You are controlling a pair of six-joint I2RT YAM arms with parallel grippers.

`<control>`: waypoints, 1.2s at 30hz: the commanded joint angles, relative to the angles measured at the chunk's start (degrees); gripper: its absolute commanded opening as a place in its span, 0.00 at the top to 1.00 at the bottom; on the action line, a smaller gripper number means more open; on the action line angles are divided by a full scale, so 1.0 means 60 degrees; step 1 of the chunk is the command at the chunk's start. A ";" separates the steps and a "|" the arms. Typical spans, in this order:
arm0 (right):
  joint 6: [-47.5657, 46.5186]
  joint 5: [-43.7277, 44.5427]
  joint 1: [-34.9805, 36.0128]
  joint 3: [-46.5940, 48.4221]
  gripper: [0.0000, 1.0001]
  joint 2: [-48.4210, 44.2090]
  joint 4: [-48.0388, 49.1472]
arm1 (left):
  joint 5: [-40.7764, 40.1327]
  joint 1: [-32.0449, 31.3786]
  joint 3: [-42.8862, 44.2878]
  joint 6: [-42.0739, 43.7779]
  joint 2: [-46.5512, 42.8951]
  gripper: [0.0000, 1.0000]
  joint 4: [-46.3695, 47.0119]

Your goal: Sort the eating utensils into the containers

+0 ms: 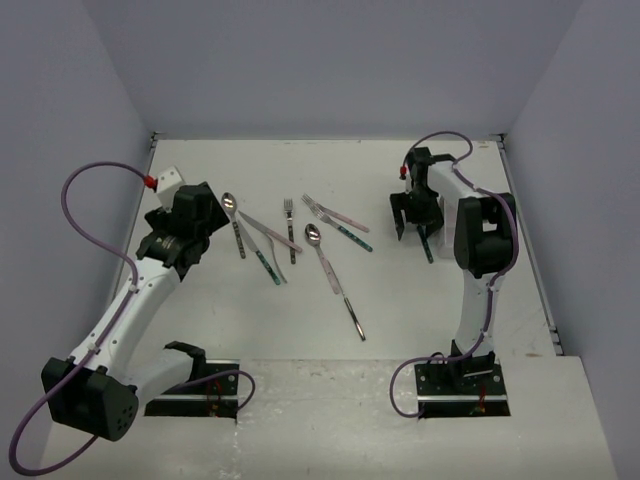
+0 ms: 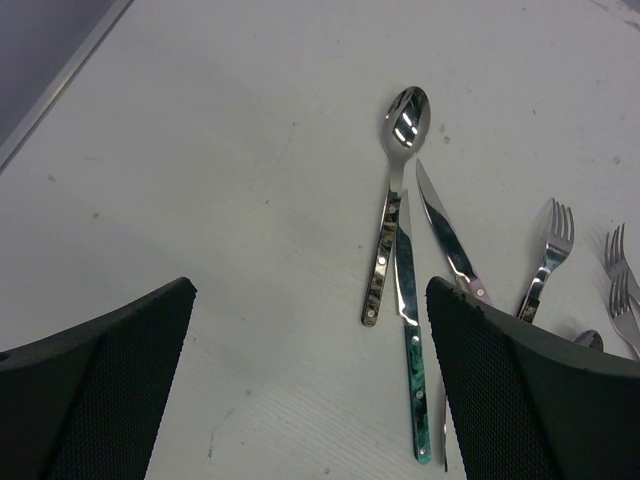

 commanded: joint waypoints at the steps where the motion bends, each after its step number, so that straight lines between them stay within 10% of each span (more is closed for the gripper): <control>1: -0.0440 -0.0356 -0.0056 -0.0147 0.25 -0.0171 -0.0268 | -0.0650 -0.0027 0.0456 0.0067 -0.0179 0.00 0.0042; 11: -0.0338 -0.0343 -0.0056 0.0188 0.55 0.0077 -0.0707 | -0.0738 -0.0027 0.0398 0.0023 -0.0310 0.00 0.0042; 26: 0.0233 -0.0122 -0.0056 0.0556 0.60 0.0357 -0.1207 | -0.0900 -0.0027 0.0149 -0.0138 -0.1159 0.00 -0.0046; 36: 0.0643 -0.0049 -0.0100 -0.0031 0.95 -0.0039 -0.0883 | -0.1207 -0.0027 0.0295 -0.0080 -0.1702 0.00 -0.0266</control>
